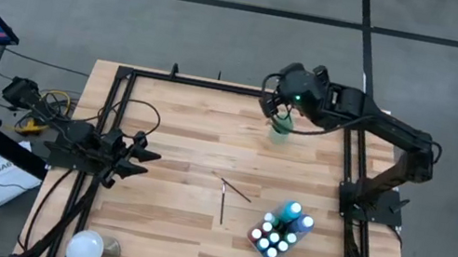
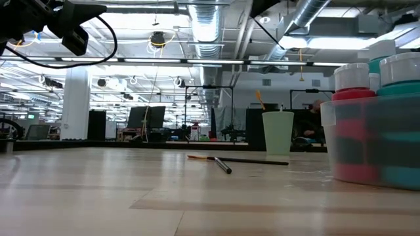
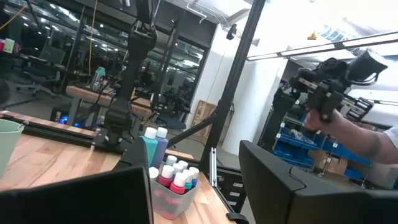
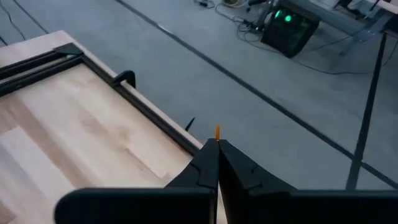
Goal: Pick & Place Paint Supplies
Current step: Put the black paint brush into the green cup
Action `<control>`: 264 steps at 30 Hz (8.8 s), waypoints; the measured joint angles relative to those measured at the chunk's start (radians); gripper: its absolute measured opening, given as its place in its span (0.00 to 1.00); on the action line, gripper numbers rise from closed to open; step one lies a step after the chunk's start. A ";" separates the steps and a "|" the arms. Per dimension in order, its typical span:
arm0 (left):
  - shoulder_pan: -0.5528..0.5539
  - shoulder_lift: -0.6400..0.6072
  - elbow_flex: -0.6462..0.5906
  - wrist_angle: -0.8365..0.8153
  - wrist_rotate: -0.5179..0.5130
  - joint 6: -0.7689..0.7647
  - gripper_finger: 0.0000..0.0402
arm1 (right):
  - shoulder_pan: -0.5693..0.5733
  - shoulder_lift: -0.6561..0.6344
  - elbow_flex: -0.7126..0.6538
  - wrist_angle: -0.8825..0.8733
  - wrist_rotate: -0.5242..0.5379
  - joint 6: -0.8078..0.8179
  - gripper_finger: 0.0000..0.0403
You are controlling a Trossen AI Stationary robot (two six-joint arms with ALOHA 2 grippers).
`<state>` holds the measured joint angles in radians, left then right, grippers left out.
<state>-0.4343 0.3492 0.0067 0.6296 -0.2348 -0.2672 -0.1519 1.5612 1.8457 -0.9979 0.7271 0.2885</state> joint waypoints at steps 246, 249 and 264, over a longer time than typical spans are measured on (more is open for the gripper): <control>0.000 0.000 0.000 0.000 0.000 0.000 0.33 | -0.204 -0.371 -1.358 1.721 -0.463 -0.363 0.28; 0.000 0.000 0.000 0.000 0.000 0.000 0.33 | -0.107 -0.391 -1.253 1.509 -0.443 -0.329 0.34; 0.000 0.001 0.000 0.001 0.000 0.000 0.33 | 0.303 0.108 -0.304 0.235 -0.182 0.480 0.39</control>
<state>-0.4343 0.3503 0.0063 0.6306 -0.2348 -0.2668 0.1506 1.6688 1.5412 -0.7628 0.5447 0.7687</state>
